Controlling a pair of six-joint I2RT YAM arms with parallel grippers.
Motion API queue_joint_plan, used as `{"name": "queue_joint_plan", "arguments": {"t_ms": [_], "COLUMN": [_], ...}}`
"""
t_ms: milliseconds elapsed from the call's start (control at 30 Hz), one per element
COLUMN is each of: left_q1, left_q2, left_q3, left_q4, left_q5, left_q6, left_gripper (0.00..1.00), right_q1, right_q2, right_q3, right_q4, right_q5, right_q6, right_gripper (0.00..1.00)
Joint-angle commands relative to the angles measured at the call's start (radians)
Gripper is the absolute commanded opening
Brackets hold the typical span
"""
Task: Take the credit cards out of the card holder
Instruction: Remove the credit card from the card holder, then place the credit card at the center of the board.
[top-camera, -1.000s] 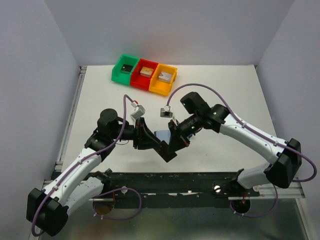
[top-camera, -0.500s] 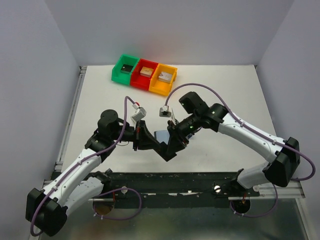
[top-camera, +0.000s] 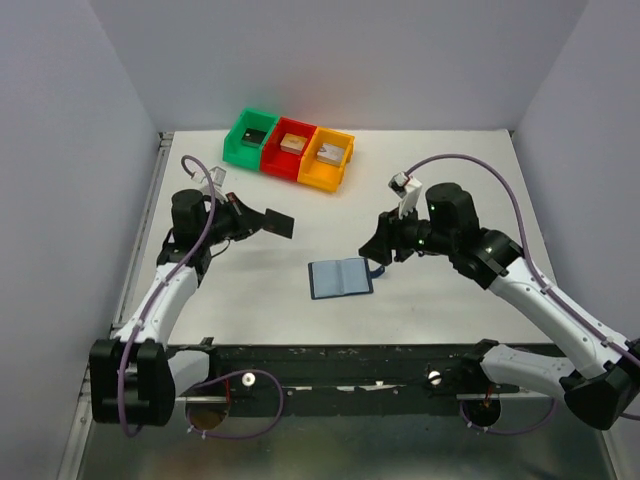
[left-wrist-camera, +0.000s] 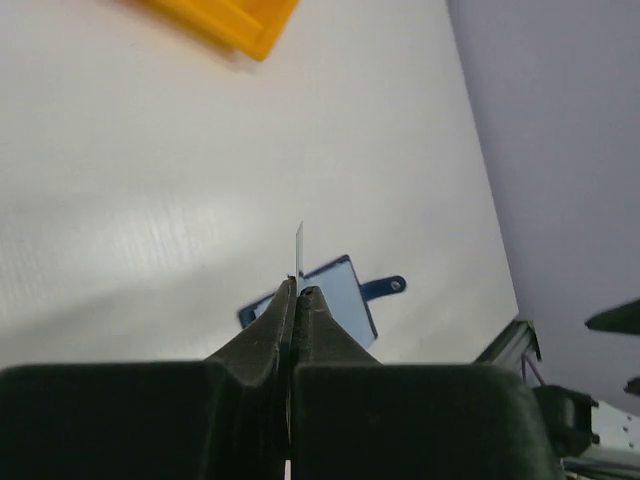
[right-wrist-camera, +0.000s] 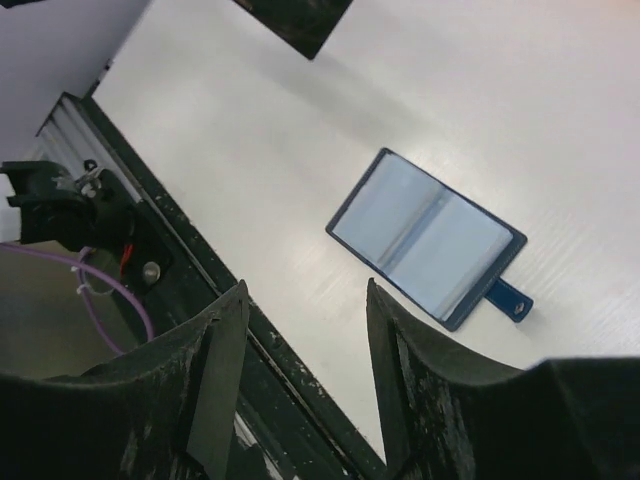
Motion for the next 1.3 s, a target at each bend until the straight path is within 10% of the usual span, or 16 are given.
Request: {"name": "queue_joint_plan", "arguments": {"t_ms": [0,333,933,1267], "left_q1": [0.055,0.291,0.307,0.307], "left_q2": [0.234,0.678,0.893,0.882], "left_q3": [0.055,0.253,0.553,0.567], "left_q4": [0.124,0.279,-0.233,-0.264], "left_q5": [-0.175,0.145,-0.03,-0.063], "left_q6": [-0.05,-0.133,0.222,0.236], "left_gripper": [0.0,0.0,0.03,0.3], "right_q1": [0.005,0.005,0.005,0.005], "right_q2": [-0.005,0.008,0.127,0.136], "right_q3": [-0.12,-0.257,-0.199,-0.194], "right_q4": [0.111,0.203,0.177,0.163], "right_q5": [0.116,0.002,-0.005,0.012], "right_q6": [0.091,0.145,0.097,0.088], "right_gripper": [0.58,0.57,0.57,0.57]}}
